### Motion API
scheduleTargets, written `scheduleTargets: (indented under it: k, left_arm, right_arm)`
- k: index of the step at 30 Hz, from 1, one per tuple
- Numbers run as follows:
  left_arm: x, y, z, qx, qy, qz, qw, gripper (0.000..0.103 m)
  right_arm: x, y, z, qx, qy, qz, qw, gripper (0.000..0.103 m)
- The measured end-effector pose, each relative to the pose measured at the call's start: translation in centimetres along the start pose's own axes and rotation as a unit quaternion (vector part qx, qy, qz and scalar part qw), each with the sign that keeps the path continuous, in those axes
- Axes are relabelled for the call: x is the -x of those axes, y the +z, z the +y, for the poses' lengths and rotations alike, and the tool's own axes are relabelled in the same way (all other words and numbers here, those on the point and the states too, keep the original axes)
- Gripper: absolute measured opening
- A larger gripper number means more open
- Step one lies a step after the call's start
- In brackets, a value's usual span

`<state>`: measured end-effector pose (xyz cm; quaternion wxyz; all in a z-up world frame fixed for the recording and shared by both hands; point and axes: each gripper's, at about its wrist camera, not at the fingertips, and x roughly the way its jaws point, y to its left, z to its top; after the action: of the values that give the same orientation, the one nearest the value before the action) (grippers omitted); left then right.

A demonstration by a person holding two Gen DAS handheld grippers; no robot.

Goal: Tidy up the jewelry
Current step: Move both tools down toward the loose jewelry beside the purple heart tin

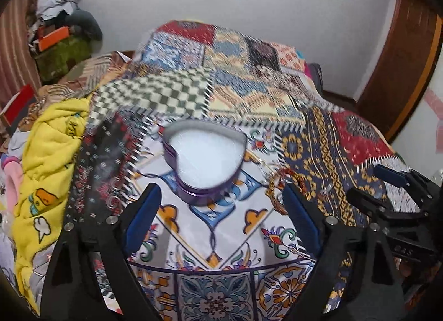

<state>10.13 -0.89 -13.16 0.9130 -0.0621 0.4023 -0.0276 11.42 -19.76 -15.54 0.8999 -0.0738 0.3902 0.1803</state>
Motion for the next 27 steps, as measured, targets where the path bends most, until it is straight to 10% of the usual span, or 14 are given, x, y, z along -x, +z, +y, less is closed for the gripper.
scheduleTargets:
  k: [27]
  left_arm:
    - [-6.6,-0.1,-3.0,-0.026,-0.082,0.096,0.9917,0.019]
  right_arm:
    - [-5.6,-0.6,-1.1,-0.026,0.074,0.074,0.994,0.022]
